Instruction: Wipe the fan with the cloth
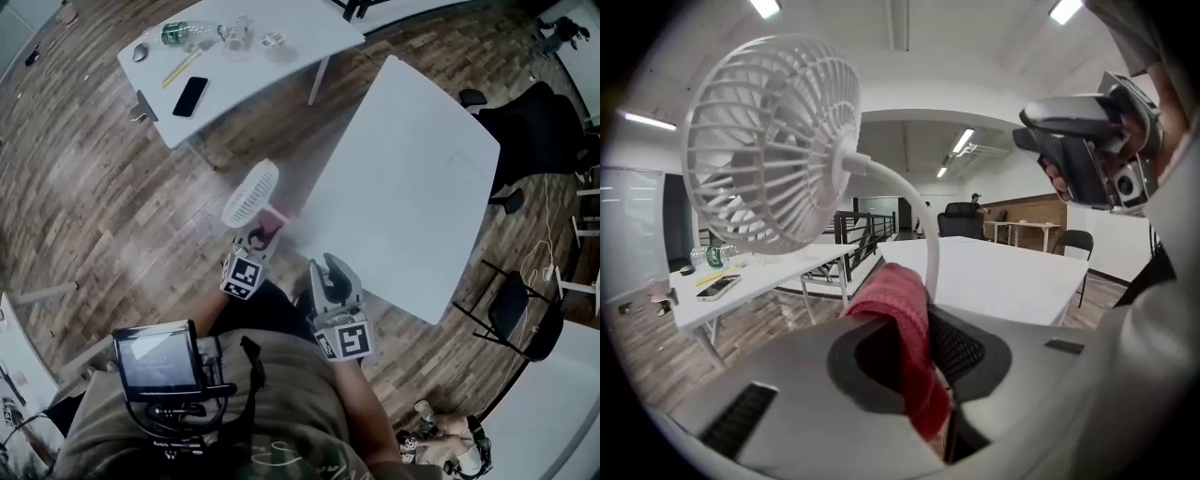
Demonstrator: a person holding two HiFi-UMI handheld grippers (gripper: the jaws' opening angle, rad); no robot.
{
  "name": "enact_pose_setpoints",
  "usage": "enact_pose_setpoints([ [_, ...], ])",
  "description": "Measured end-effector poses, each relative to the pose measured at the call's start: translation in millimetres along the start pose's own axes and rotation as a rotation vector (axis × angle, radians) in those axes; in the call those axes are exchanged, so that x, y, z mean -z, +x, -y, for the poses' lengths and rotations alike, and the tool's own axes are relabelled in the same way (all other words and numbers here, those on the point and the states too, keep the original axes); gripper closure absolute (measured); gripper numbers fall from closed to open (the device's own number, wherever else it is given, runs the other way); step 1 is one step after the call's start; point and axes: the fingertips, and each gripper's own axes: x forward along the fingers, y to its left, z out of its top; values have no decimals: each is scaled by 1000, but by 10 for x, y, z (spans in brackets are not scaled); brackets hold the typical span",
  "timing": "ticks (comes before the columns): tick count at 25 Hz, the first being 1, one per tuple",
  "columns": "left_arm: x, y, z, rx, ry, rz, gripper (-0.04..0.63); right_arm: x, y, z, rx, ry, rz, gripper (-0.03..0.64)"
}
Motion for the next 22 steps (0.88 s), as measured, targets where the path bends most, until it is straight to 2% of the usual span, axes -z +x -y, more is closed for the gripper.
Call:
enact_pose_setpoints([
  [1,15,25,9,-1,4,9,515,16,41,-24,-7,-3,13,522],
  [7,80,59,27,-11,16,36,514,145,178,-42,-12,-29,42,617],
  [12,105,84,17,2,22,36,514,249,240,16,-5,-32,26,617],
  [17,114,88,-3,13,62,64,512,374,275,14,-12,-28,0,617],
  [19,161,102,-99,-8,5,57,512,406,281,15,-15,-25,-6,617],
  [22,289,116,-380,-114,-121,3,512,438,280,3,-24,-22,-25,617],
])
